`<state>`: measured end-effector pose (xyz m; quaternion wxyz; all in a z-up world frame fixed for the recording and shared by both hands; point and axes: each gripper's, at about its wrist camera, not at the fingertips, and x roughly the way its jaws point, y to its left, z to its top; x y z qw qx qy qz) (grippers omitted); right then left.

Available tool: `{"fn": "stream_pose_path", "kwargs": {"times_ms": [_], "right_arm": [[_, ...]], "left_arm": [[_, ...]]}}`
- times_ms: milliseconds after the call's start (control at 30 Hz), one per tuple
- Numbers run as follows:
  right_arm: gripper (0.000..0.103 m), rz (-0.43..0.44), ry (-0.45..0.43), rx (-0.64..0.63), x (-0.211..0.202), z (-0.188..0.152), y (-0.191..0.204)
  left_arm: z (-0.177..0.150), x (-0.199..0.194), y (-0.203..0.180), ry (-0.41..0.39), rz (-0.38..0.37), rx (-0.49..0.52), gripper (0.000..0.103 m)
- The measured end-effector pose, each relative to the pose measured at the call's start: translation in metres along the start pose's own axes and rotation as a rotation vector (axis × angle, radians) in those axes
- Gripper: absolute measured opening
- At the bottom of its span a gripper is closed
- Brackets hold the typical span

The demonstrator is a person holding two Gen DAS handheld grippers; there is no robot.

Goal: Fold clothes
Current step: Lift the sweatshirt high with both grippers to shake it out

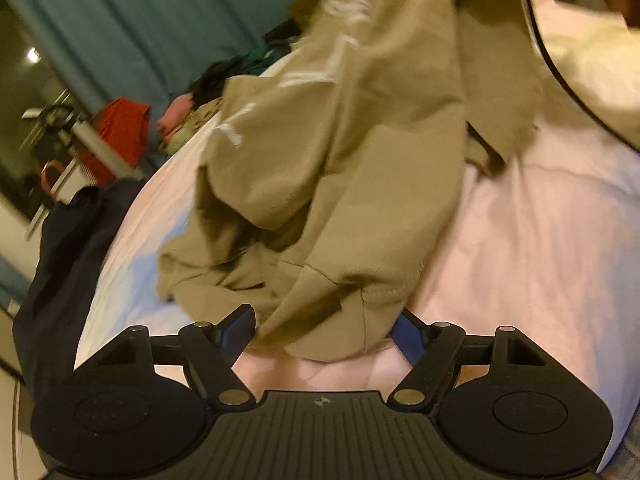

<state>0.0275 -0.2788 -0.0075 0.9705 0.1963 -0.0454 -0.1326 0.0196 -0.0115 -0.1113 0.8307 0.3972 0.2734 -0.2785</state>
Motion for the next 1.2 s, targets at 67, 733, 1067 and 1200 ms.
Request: {"fn": "stream_pose_path", "kwargs": {"times_ms": [67,733,1067,1200], "right_arm": [[0.008,0.026,-0.029,-0.026,-0.004,0.008,0.005],[0.009,0.13,-0.035,-0.152,-0.023,0.045,0.01],[0.009,0.23,-0.119,-0.183,-0.06,0.123,0.02],[0.009,0.247,-0.083,-0.199,-0.052,0.146,0.02]], "left_arm": [[0.002,0.007,-0.006,-0.004,0.015,0.015,0.071],[-0.016,-0.159,0.135,-0.778,0.369,-0.939,0.01],[0.021,-0.312,0.158,-0.996,0.317,-0.905,0.01],[0.049,-0.311,0.183,-0.95,0.322,-0.898,0.01]]}}
